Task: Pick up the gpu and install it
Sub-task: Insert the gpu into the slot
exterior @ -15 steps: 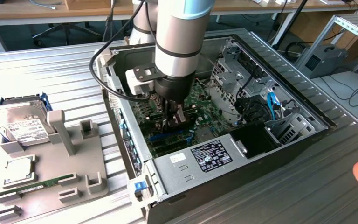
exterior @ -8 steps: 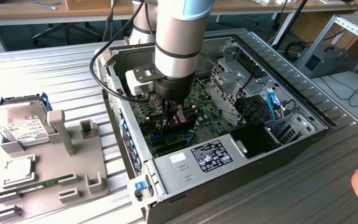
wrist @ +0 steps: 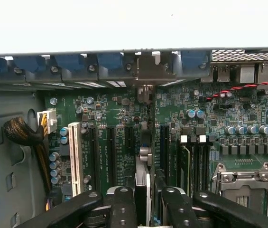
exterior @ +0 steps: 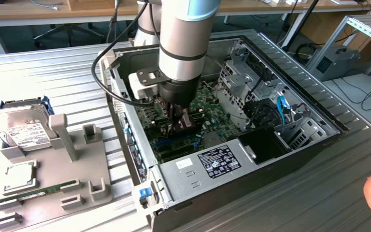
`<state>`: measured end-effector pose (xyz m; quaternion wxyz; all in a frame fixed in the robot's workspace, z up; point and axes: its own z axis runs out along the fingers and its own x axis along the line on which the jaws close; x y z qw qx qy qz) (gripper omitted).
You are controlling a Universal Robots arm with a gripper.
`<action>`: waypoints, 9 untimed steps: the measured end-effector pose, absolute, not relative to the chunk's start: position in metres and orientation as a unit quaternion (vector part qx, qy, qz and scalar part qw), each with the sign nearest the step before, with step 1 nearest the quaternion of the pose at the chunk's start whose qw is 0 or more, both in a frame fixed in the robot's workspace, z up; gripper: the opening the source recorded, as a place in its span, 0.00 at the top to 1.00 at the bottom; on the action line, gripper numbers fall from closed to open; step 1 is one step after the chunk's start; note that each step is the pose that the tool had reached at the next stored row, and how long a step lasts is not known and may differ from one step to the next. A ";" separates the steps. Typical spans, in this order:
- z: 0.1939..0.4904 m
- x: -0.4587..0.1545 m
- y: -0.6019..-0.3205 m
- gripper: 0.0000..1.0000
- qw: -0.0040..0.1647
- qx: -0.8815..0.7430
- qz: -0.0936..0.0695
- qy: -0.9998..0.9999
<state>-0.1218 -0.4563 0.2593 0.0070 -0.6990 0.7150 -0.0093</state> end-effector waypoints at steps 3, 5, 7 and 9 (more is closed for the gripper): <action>0.259 -0.122 -0.456 0.74 0.007 -0.699 -0.009 0.715; 0.259 -0.122 -0.456 0.74 0.007 -0.699 -0.009 0.715; 0.259 -0.122 -0.456 0.74 0.007 -0.699 -0.009 0.715; 0.259 -0.122 -0.456 0.74 0.007 -0.699 -0.009 0.715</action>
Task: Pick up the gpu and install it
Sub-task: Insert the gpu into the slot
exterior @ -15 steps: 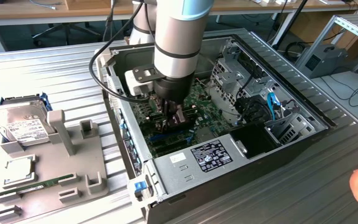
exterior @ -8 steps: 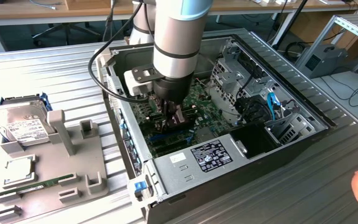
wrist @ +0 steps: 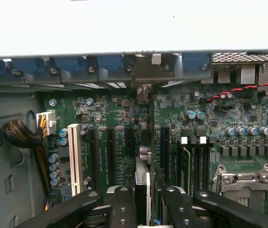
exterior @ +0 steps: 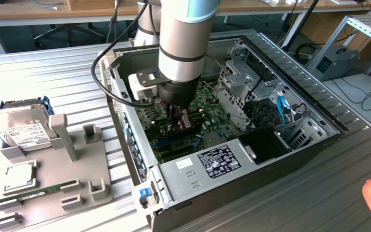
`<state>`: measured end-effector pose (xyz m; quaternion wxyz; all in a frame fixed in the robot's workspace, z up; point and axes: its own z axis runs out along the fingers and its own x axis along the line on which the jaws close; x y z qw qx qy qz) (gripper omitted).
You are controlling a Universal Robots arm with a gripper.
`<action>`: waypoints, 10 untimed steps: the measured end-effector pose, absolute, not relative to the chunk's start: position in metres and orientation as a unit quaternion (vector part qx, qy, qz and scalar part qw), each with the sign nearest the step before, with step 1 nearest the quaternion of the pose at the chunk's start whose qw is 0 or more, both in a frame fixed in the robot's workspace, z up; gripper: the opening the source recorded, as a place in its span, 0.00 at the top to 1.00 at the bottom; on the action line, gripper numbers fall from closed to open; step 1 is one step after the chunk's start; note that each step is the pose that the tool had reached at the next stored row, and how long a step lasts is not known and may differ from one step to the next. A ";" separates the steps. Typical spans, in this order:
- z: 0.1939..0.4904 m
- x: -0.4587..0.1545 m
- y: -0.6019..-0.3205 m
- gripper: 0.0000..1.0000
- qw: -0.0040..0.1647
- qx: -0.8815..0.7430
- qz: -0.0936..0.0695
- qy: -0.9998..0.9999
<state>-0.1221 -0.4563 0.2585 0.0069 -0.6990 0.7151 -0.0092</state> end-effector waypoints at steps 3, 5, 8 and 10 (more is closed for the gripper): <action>0.258 -0.122 -0.456 0.74 0.007 -0.699 -0.009 0.715; 0.257 -0.122 -0.456 0.74 0.007 -0.699 -0.009 0.715; 0.256 -0.122 -0.456 0.74 0.007 -0.699 -0.009 0.715; 0.256 -0.122 -0.456 0.74 0.007 -0.699 -0.009 0.715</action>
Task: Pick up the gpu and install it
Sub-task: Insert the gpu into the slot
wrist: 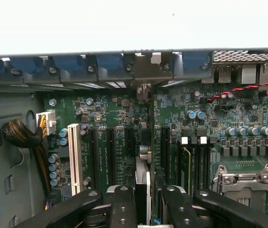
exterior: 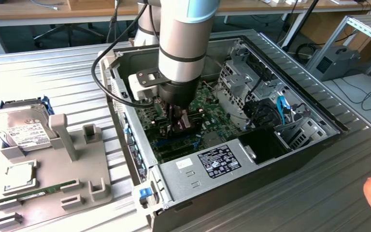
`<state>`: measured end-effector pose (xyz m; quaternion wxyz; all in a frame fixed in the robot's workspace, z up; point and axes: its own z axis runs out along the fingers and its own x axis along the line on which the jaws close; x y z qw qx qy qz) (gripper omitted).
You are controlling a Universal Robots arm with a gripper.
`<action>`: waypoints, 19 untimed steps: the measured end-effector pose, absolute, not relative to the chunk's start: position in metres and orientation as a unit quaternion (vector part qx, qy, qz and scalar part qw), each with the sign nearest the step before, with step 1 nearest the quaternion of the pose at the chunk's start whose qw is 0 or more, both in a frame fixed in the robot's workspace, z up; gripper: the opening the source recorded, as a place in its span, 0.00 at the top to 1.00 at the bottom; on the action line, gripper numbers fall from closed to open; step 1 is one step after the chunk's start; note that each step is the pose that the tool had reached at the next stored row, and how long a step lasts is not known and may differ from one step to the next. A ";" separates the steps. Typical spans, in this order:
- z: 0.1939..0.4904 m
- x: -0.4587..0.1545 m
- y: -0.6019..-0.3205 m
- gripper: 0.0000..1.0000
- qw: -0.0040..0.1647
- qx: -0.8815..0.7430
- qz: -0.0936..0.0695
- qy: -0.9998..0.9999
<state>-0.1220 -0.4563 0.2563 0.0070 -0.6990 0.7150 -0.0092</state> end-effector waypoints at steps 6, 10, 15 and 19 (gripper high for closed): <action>0.256 -0.122 -0.456 0.74 0.007 -0.699 -0.010 0.715; 0.256 -0.122 -0.456 0.74 0.005 -0.699 -0.012 0.715; 0.259 -0.122 -0.456 0.74 0.004 -0.699 -0.013 0.715; 0.261 -0.122 -0.456 0.74 0.003 -0.700 -0.014 0.714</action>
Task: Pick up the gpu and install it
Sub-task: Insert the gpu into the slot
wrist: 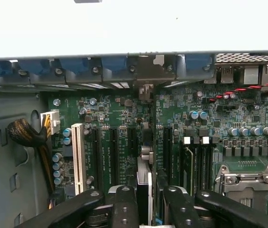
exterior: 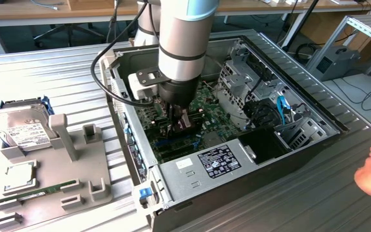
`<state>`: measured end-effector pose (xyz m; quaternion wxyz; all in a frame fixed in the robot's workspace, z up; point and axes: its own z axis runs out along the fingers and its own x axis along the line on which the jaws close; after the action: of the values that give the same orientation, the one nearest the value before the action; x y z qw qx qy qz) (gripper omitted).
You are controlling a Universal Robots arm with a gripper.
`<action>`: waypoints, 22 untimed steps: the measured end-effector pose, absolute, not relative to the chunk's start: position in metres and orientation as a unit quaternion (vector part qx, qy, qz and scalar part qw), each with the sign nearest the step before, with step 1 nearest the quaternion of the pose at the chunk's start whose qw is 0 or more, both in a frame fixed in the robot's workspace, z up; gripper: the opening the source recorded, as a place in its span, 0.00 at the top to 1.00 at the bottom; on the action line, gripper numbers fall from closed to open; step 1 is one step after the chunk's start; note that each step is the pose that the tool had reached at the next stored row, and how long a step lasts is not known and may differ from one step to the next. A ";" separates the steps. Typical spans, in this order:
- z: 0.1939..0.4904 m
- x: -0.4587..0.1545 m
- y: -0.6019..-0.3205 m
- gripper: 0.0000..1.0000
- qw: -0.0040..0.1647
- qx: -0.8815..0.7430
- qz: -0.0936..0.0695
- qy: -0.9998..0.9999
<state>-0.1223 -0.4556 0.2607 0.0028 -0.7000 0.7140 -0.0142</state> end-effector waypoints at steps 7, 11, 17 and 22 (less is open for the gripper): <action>0.261 -0.122 -0.452 0.74 0.003 -0.705 -0.014 0.709; 0.260 -0.122 -0.451 0.74 0.003 -0.707 -0.014 0.708; 0.257 -0.122 -0.451 0.74 0.003 -0.707 -0.014 0.708; 0.256 -0.122 -0.451 0.74 0.003 -0.707 -0.014 0.708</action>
<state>-0.1224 -0.4511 0.2559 0.0027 -0.7065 0.7075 -0.0142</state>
